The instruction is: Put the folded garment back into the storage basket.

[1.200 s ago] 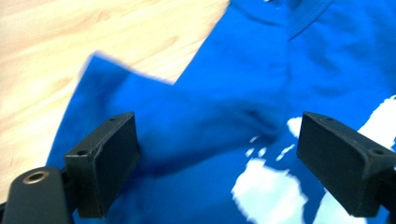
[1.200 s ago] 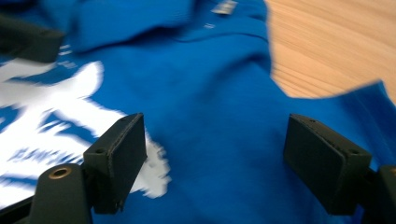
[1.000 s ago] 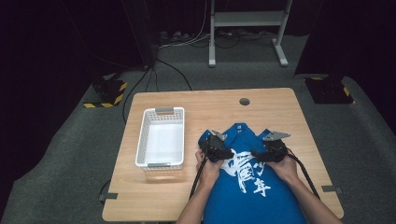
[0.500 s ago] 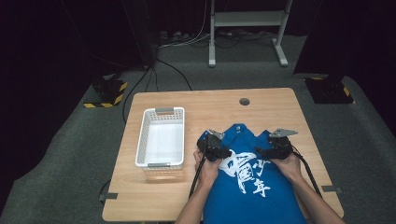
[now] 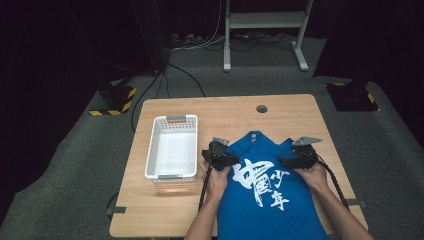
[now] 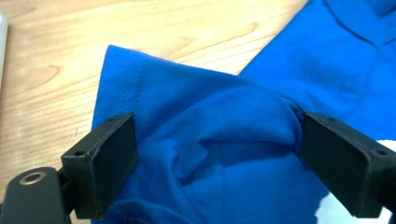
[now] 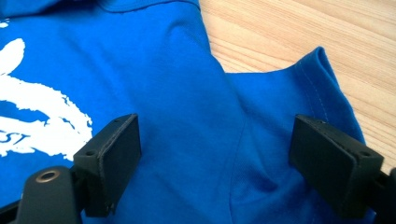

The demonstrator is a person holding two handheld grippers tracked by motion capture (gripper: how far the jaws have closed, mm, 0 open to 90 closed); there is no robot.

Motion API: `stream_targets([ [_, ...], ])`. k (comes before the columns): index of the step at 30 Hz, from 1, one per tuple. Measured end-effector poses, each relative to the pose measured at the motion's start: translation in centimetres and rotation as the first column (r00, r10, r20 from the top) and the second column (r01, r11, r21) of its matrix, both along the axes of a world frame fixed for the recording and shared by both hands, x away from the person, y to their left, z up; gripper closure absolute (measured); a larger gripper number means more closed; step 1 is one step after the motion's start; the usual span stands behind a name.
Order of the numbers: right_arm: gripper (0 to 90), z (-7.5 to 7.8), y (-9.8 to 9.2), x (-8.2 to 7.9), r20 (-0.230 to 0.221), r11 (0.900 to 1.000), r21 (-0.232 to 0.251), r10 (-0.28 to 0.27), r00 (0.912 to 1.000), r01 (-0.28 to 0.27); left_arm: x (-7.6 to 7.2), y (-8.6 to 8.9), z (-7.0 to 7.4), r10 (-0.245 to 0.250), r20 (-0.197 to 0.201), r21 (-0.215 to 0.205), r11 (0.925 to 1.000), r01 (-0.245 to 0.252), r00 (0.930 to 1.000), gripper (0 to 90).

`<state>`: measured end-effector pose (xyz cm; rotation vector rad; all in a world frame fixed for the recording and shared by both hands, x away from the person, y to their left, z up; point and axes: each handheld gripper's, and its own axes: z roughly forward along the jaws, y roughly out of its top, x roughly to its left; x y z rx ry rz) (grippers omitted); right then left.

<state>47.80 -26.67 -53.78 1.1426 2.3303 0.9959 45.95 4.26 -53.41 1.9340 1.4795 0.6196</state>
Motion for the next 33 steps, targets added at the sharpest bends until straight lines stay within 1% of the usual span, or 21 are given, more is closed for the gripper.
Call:
stream_targets([
  [1, 16.4, 0.1, 0.2, 0.0, 0.000, 1.000, -0.007, -0.010, 1.0000, 0.010, -0.1, -0.2, 0.1, -0.019, 0.011, -0.003, 0.9998, 0.019, 0.9998, 12.1],
  [2, 16.6, 0.1, 0.3, 0.0, 0.009, 1.000, -0.012, -0.011, 0.9999, 0.011, -0.2, -0.7, 0.1, -0.054, 0.030, 0.005, 0.9985, 0.054, 0.9981, 12.3],
  [3, 16.8, 0.2, 0.6, -0.1, 0.022, 1.000, -0.015, -0.012, 0.9997, 0.012, -0.3, -1.0, 0.1, -0.076, 0.038, 0.016, 0.9970, 0.076, 0.9963, 12.8],
  [6, 16.8, 0.3, 1.4, 0.1, 0.034, 1.000, -0.009, -0.002, 0.9994, 0.002, -0.3, -1.8, -0.1, -0.116, 0.045, 0.036, 0.9928, 0.114, 0.9922, 12.6],
  [7, 17.3, 0.4, 1.6, 0.2, 0.037, 1.000, -0.007, 0.002, 0.9993, -0.002, -0.2, -1.9, -0.2, -0.124, 0.044, 0.034, 0.9919, 0.123, 0.9913, 12.5],
  [9, 17.5, 0.4, 1.8, 0.4, 0.038, 1.000, 0.011, 0.005, 0.9993, -0.005, 0.0, -1.9, -0.4, -0.126, 0.030, 0.033, 0.9917, 0.125, 0.9916, 12.1],
  [10, 16.5, 0.3, 1.9, 0.6, 0.021, 1.000, 0.015, 0.007, 0.9997, -0.007, 0.0, -1.7, -0.5, -0.126, 0.026, 0.023, 0.9918, 0.125, 0.9917, 12.1],
  [11, 15.6, 0.1, 2.0, 0.8, 0.005, 1.000, 0.004, 0.010, 0.9999, -0.010, 0.1, -1.6, -0.5, -0.125, 0.022, 0.007, 0.9922, 0.125, 0.9920, 11.8],
  [12, 15.3, -0.1, 2.0, 0.9, 0.003, 1.000, 0.003, 0.012, 0.9999, -0.012, 0.2, -1.4, -0.6, -0.126, 0.015, -0.005, 0.9920, 0.126, 0.9919, 11.6],
  [14, 15.8, 0.0, 2.0, 1.1, -0.003, 1.000, 0.004, 0.008, 1.0000, -0.008, 0.3, -1.0, -0.6, -0.110, 0.012, -0.005, 0.9940, 0.110, 0.9939, 11.5],
  [16, 15.9, 0.0, 1.8, 1.3, -0.007, 1.000, 0.004, -0.014, 0.9999, 0.014, 0.4, -0.6, -0.5, -0.094, 0.008, -0.005, 0.9955, 0.094, 0.9955, 11.5],
  [17, 16.0, 0.0, 1.6, 1.4, -0.005, 1.000, 0.004, -0.022, 0.9997, 0.022, 0.4, -0.5, -0.5, -0.094, 0.008, -0.004, 0.9956, 0.094, 0.9956, 11.5],
  [20, 16.0, 0.0, 0.9, 1.4, -0.005, 0.998, 0.007, -0.054, 0.9985, 0.054, 0.4, 0.0, -0.5, -0.068, 0.001, -0.001, 0.9977, 0.068, 0.9977, 11.5],
  [22, 15.7, 0.1, 0.5, 1.4, -0.015, 0.997, -0.002, -0.077, 0.9969, 0.077, 0.4, 0.2, -0.4, -0.037, -0.008, 0.000, 0.9993, 0.037, 0.9993, 11.7],
  [23, 15.6, 0.2, 0.4, 1.5, -0.018, 0.996, -0.010, -0.085, 0.9962, 0.085, 0.4, 0.3, -0.3, -0.035, -0.007, 0.004, 0.9994, 0.035, 0.9994, 11.8],
  [24, 15.9, 0.3, 0.4, 1.4, -0.024, 0.996, -0.014, -0.092, 0.9954, 0.092, 0.3, 0.3, -0.3, -0.045, 0.003, 0.000, 0.9990, 0.045, 0.9990, 12.0],
  [25, 16.0, 0.4, 0.5, 1.4, -0.020, 0.996, -0.018, -0.093, 0.9955, 0.093, 0.2, 0.1, -0.2, -0.064, 0.016, -0.008, 0.9979, 0.065, 0.9978, 12.0],
  [28, 16.3, 0.6, 1.2, 1.3, 0.004, 0.997, 0.003, -0.071, 0.9974, 0.071, -0.1, -1.0, 0.0, -0.120, 0.051, 0.005, 0.9928, 0.119, 0.9915, 12.5],
  [31, 16.4, 0.8, 2.3, 1.5, 0.023, 0.999, 0.001, -0.042, 0.9989, 0.042, 0.1, -2.0, -0.1, -0.147, 0.048, 0.019, 0.9891, 0.146, 0.9880, 11.3],
  [32, 16.6, 0.8, 2.5, 1.6, 0.027, 0.999, 0.011, -0.037, 0.9990, 0.036, 0.2, -2.1, -0.2, -0.147, 0.046, 0.022, 0.9890, 0.146, 0.9880, 11.1],
  [33, 16.4, 0.7, 2.6, 1.8, 0.018, 0.999, 0.024, -0.039, 0.9991, 0.038, 0.2, -2.1, -0.2, -0.146, 0.043, 0.020, 0.9892, 0.145, 0.9883, 11.0],
])
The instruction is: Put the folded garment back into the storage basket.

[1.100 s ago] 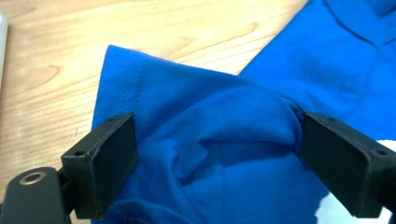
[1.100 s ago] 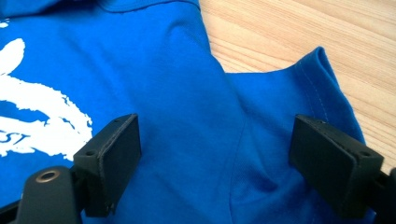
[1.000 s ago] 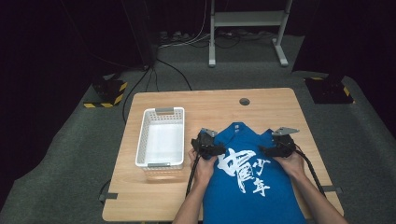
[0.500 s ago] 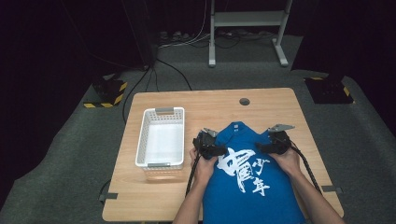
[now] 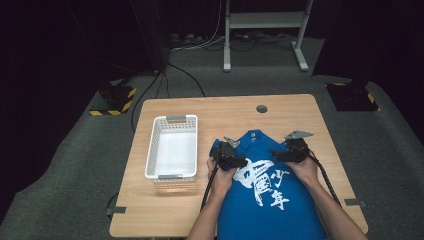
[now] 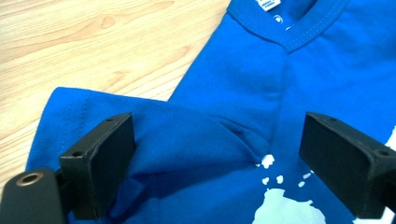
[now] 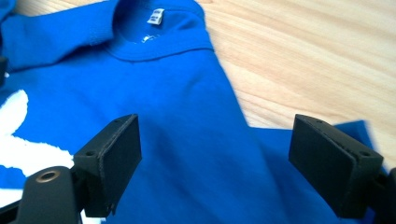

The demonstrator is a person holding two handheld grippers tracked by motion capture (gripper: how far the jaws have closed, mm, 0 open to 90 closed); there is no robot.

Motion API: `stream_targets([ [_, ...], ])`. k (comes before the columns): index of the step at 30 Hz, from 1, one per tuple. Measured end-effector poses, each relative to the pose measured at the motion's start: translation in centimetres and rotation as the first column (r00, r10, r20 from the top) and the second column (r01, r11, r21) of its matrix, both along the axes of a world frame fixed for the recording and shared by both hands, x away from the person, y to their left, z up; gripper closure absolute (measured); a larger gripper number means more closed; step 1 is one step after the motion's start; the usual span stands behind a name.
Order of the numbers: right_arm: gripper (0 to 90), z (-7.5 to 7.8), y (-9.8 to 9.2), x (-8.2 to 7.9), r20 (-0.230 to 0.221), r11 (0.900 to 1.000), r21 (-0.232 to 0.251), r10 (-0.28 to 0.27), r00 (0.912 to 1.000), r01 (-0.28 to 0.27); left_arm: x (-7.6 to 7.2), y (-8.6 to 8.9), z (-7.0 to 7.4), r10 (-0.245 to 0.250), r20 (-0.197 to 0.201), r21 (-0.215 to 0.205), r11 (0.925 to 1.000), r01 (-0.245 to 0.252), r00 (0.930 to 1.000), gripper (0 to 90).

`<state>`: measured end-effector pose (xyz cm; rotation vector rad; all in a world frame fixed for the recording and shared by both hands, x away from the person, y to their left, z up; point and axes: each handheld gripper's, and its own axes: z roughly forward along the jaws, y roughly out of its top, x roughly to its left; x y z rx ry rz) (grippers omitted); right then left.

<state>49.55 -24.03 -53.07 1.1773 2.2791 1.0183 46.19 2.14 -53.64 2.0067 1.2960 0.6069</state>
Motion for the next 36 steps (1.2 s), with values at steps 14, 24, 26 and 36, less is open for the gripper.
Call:
stream_targets([
  [14, 15.3, -0.7, -2.1, 0.9, -0.030, 0.997, -0.018, -0.075, 0.9967, 0.074, 0.3, 2.3, -0.2, 0.106, -0.049, -0.016, 0.9942, -0.107, 0.9932, 11.6],
  [24, 15.1, -0.5, -0.8, 0.3, -0.026, 0.999, -0.016, -0.039, 0.9989, 0.039, -0.4, 0.7, 0.0, 0.007, 0.005, -0.022, 0.9997, -0.007, 1.0000, 12.9],
  [26, 15.1, -0.5, -0.3, 0.4, -0.034, 1.000, -0.003, -0.019, 0.9993, 0.019, -0.2, 0.5, 0.0, -0.001, -0.001, -0.022, 0.9997, 0.001, 1.0000, 12.5],
  [36, 15.7, -0.8, -1.9, 0.8, -0.017, 0.998, -0.006, -0.063, 0.9979, 0.063, -0.1, 2.0, -0.3, 0.060, -0.034, -0.022, 0.9979, -0.061, 0.9976, 15.0],
])
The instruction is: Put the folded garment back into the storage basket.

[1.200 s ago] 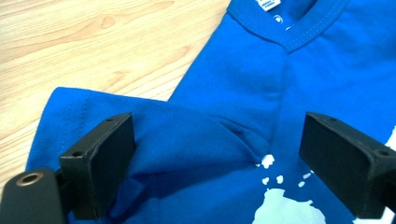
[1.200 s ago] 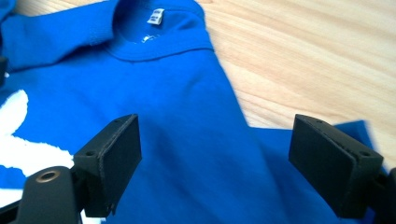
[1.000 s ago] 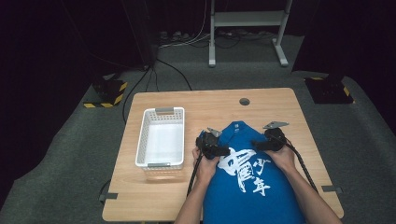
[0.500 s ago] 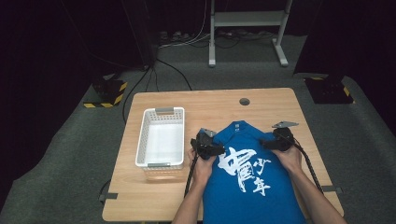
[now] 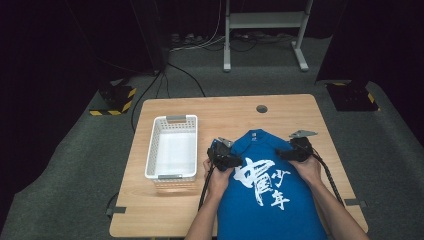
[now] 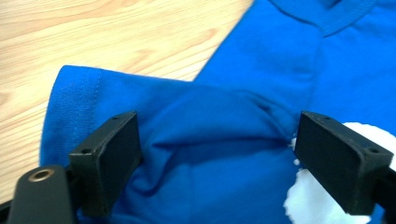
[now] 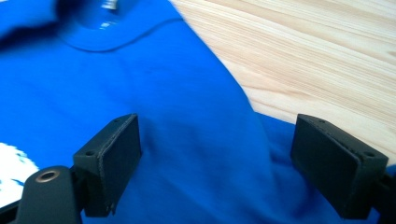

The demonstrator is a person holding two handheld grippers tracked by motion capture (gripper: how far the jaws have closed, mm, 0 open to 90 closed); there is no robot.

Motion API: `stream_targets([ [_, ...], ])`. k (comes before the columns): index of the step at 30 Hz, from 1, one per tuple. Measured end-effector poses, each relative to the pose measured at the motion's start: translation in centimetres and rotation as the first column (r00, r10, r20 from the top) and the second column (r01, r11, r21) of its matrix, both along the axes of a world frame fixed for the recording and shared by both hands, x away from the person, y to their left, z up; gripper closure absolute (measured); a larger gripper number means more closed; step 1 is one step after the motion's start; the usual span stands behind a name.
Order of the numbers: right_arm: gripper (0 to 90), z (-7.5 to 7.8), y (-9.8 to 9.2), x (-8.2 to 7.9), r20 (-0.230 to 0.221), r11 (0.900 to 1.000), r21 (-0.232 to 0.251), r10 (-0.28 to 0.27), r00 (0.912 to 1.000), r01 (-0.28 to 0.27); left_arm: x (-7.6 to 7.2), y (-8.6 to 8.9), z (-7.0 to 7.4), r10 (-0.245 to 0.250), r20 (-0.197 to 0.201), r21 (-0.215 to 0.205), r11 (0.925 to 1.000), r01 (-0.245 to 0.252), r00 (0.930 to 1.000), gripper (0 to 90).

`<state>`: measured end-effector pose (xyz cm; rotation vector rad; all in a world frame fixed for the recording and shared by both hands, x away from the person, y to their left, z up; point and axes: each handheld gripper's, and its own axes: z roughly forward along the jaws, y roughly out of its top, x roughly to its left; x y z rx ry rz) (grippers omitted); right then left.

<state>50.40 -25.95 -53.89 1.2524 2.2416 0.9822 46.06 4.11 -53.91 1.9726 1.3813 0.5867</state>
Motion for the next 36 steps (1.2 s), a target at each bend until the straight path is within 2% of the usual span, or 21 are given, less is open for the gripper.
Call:
stream_targets([
  [4, 14.1, 0.2, -0.5, 0.0, -0.013, 1.000, -0.010, -0.016, 0.9998, 0.016, -0.1, 0.5, 0.2, 0.020, -0.018, 0.004, 0.9998, -0.020, 0.9996, 14.7],
  [6, 13.6, 0.3, -0.1, -0.3, -0.010, 1.000, -0.003, -0.009, 0.9999, 0.009, -0.3, 0.1, 0.4, -0.011, 0.004, -0.012, 0.9999, 0.011, 0.9999, 13.0],
  [8, 14.3, 0.4, 0.5, -0.7, 0.011, 1.000, -0.003, 0.016, 0.9998, -0.016, -0.6, -0.8, 0.5, -0.051, 0.040, -0.004, 0.9987, 0.052, 0.9979, 13.6],
  [10, 15.1, 0.5, 1.2, -0.9, 0.016, 0.999, -0.001, 0.044, 0.9989, -0.044, -0.6, -1.5, 0.6, -0.077, 0.047, 0.003, 0.9970, 0.077, 0.9959, 13.7],
  [12, 15.5, 0.4, 1.6, -0.9, 0.002, 0.998, 0.010, 0.064, 0.9980, -0.064, -0.3, -1.8, 0.4, -0.083, 0.029, 0.012, 0.9965, 0.083, 0.9961, 13.5],
  [13, 15.1, 0.1, 1.6, -0.8, -0.011, 0.998, 0.003, 0.065, 0.9978, -0.065, -0.1, -1.8, 0.2, -0.075, 0.010, 0.013, 0.9971, 0.075, 0.9971, 13.4],
  [16, 16.0, 0.1, 1.3, -0.6, -0.008, 0.998, 0.002, 0.056, 0.9984, -0.056, 0.1, -1.3, 0.1, -0.053, 0.006, 0.026, 0.9982, 0.053, 0.9986, 14.5],
  [18, 16.0, 0.0, 0.5, -0.3, -0.003, 1.000, -0.002, 0.029, 0.9996, -0.029, 0.3, -0.7, 0.1, -0.034, -0.014, 0.001, 0.9994, 0.034, 0.9993, 13.7],
  [22, 15.3, 0.1, -0.6, -0.1, -0.007, 1.000, -0.010, -0.017, 0.9998, 0.017, 0.2, 0.6, 0.3, 0.028, -0.029, 0.012, 0.9996, -0.027, 0.9992, 14.3],
  [24, 14.1, 0.2, -0.6, -0.1, -0.011, 0.999, -0.017, -0.029, 0.9995, 0.029, 0.1, 0.7, 0.3, 0.037, -0.032, 0.014, 0.9992, -0.036, 0.9988, 14.1],
  [25, 13.5, 0.2, -0.4, -0.2, -0.014, 0.999, -0.015, -0.032, 0.9994, 0.032, 0.0, 0.6, 0.4, 0.030, -0.025, 0.009, 0.9995, -0.030, 0.9993, 13.4],
  [27, 13.8, 0.4, 0.1, -0.5, 0.009, 1.000, -0.016, -0.016, 0.9998, 0.016, -0.3, 0.0, 0.5, -0.014, 0.011, -0.002, 0.9999, 0.014, 0.9998, 13.1],
  [28, 14.4, 0.5, 0.5, -0.7, 0.017, 1.000, -0.014, -0.001, 0.9999, 0.001, -0.4, -0.4, 0.6, -0.040, 0.025, 0.007, 0.9992, 0.040, 0.9989, 13.4],
  [31, 14.8, 0.3, 1.3, -0.8, 0.007, 0.999, -0.014, 0.036, 0.9993, -0.035, -0.1, -1.3, 0.5, -0.065, 0.017, 0.027, 0.9975, 0.065, 0.9977, 13.6],
  [33, 15.2, 0.1, 1.1, -0.6, -0.006, 0.999, -0.007, 0.037, 0.9993, -0.037, 0.4, -1.1, 0.2, -0.040, -0.008, 0.027, 0.9988, 0.040, 0.9992, 13.5],
  [34, 15.1, 0.1, 0.9, -0.5, -0.006, 1.000, -0.012, 0.027, 0.9996, -0.027, 0.6, -0.6, 0.1, -0.018, -0.011, 0.005, 0.9998, 0.018, 0.9998, 11.5],
  [36, 15.5, 0.1, 0.1, -0.2, -0.008, 1.000, -0.009, -0.006, 0.9999, 0.006, 0.9, 0.1, 0.2, 0.027, -0.021, 0.014, 0.9995, -0.027, 0.9994, 12.6],
])
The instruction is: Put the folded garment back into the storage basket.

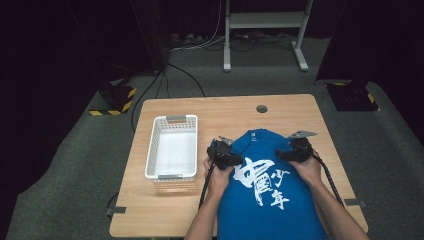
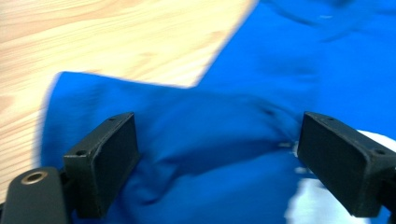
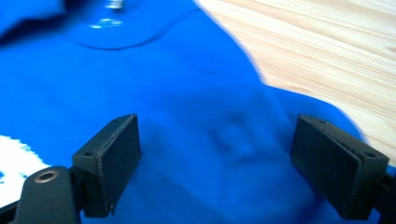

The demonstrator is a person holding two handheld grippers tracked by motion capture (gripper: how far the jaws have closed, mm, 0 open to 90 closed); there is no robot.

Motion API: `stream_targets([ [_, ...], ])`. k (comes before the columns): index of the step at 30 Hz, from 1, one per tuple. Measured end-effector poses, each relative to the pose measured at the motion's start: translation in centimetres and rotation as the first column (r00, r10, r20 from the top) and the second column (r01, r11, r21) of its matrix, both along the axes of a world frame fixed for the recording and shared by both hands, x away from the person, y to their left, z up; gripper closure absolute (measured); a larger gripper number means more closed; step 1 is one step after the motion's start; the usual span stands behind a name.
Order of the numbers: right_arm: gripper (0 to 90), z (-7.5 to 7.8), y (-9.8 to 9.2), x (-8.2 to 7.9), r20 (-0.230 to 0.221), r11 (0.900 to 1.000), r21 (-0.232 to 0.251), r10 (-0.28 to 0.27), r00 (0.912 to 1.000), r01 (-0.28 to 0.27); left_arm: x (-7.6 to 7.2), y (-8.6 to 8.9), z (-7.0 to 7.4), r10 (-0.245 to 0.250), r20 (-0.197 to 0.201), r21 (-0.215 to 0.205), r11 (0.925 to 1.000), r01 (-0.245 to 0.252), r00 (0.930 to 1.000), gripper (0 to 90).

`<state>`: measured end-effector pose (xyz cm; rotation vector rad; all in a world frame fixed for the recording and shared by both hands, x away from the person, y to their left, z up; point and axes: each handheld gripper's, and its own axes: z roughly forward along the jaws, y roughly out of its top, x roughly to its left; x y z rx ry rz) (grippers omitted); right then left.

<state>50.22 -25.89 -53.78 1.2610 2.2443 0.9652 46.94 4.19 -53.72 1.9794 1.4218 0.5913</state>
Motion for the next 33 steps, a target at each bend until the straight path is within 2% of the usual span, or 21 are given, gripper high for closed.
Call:
stream_targets([
  [2, 15.5, 0.1, -0.6, 0.2, -0.007, 1.000, -0.001, -0.024, 0.9997, 0.024, 0.1, 0.6, 0.1, 0.047, -0.007, 0.003, 0.9989, -0.047, 0.9989, 13.3],
  [5, 14.3, 0.4, -0.4, -0.2, 0.007, 0.999, -0.002, -0.044, 0.9990, 0.044, -0.2, 0.8, 0.4, 0.066, 0.018, -0.007, 0.9978, -0.066, 0.9976, 13.5],
  [7, 14.7, 0.9, 0.3, -0.8, 0.034, 1.000, 0.010, -0.023, 0.9992, 0.023, -0.8, 0.3, 0.7, 0.028, 0.052, -0.034, 0.9991, -0.027, 0.9983, 13.5],
  [9, 15.4, 1.4, 1.5, -1.5, 0.054, 1.000, 0.011, 0.023, 0.9982, -0.024, -1.5, -0.8, 0.8, -0.043, 0.072, -0.017, 0.9989, 0.044, 0.9965, 14.6],
  [11, 15.5, 1.6, 2.7, -2.1, 0.068, 0.998, -0.007, 0.069, 0.9953, -0.068, -1.9, -1.7, 0.7, -0.103, 0.066, -0.011, 0.9945, 0.104, 0.9925, 15.0],
  [13, 15.4, 1.5, 3.7, -2.4, 0.062, 0.995, -0.022, 0.099, 0.9931, -0.098, -2.1, -2.3, 0.3, -0.133, 0.047, -0.027, 0.9905, 0.135, 0.9899, 14.3],
  [15, 15.1, 1.0, 4.4, -2.5, 0.035, 0.992, -0.031, 0.122, 0.9920, -0.120, -2.1, -2.6, -0.1, -0.145, 0.026, -0.018, 0.9891, 0.146, 0.9890, 14.3],
  [17, 14.2, 0.5, 4.6, -2.5, 0.008, 0.991, -0.043, 0.130, 0.9915, -0.129, -2.3, -2.5, -0.2, -0.143, 0.032, -0.011, 0.9896, 0.143, 0.9892, 14.4],
  [18, 14.3, 0.1, 4.6, -2.5, -0.009, 0.991, -0.033, 0.127, 0.9919, -0.127, -2.4, -2.5, -0.1, -0.139, 0.029, -0.012, 0.9901, 0.140, 0.9898, 14.4],
  [19, 14.6, 0.0, 4.3, -2.7, -0.009, 0.992, -0.009, 0.123, 0.9924, -0.123, -2.5, -2.5, -0.1, -0.137, 0.028, -0.014, 0.9904, 0.138, 0.9901, 14.4],
  [22, 14.7, -0.1, 4.2, -3.6, 0.006, 0.991, -0.005, 0.133, 0.9911, -0.133, -3.4, -2.7, 0.0, -0.148, 0.019, 0.006, 0.9890, 0.148, 0.9888, 14.5],
  [25, 16.4, 0.0, 4.2, -4.0, 0.011, 0.989, -0.014, 0.147, 0.9891, -0.147, -3.5, -3.0, 0.1, -0.162, 0.033, -0.018, 0.9864, 0.163, 0.9861, 14.4],
  [27, 17.2, 0.2, 4.0, -3.7, 0.038, 0.993, 0.000, 0.119, 0.9922, -0.119, -3.3, -3.5, 0.1, -0.180, 0.047, -0.017, 0.9833, 0.181, 0.9825, 14.6],
  [29, 17.1, 0.1, 3.8, -3.1, 0.026, 0.995, 0.001, 0.103, 0.9944, -0.103, -3.0, -4.0, 0.0, -0.196, 0.041, -0.016, 0.9803, 0.197, 0.9797, 14.6],
  [31, 16.7, -0.1, 3.8, -2.9, 0.014, 0.994, -0.003, 0.107, 0.9941, -0.107, -2.8, -4.3, -0.1, -0.209, 0.041, -0.007, 0.9777, 0.210, 0.9770, 14.3],
  [33, 16.7, -0.2, 3.8, -3.1, 0.016, 0.992, -0.005, 0.127, 0.9918, -0.127, -2.5, -4.4, -0.2, -0.207, 0.044, -0.004, 0.9782, 0.207, 0.9773, 14.7],
])
